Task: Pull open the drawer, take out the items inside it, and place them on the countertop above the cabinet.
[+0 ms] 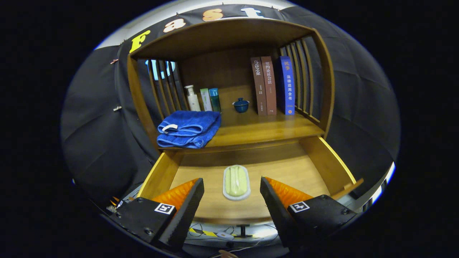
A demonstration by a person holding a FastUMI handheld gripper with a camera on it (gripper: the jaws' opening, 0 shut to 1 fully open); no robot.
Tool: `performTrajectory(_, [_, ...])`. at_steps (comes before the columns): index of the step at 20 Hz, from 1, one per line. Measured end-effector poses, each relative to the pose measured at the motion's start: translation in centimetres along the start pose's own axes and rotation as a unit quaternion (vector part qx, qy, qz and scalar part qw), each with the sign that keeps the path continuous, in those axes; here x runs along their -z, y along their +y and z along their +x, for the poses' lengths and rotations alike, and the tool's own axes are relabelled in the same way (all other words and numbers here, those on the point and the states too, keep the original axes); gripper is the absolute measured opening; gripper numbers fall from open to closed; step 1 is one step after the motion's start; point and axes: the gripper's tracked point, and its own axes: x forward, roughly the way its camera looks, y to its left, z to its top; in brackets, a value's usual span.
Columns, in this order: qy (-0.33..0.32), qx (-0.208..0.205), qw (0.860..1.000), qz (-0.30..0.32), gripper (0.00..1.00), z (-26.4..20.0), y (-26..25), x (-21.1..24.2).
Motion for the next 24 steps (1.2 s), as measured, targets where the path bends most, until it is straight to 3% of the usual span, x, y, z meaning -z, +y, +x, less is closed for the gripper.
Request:
performTrajectory(8, [0.140,0.005,0.990,0.006,1.00,9.8,0.3,-0.2])
performTrajectory(14, [0.267,0.031,0.963,-0.013,0.99,14.0,-1.3,6.0])
performTrajectory(17, [0.300,0.032,0.953,-0.013,0.98,14.5,-1.6,6.6])
performTrajectory(21, [0.332,0.035,0.943,-0.011,0.75,15.0,-2.3,8.0])
performTrajectory(24, [0.313,0.032,0.949,-0.013,0.58,15.7,-2.5,7.4])
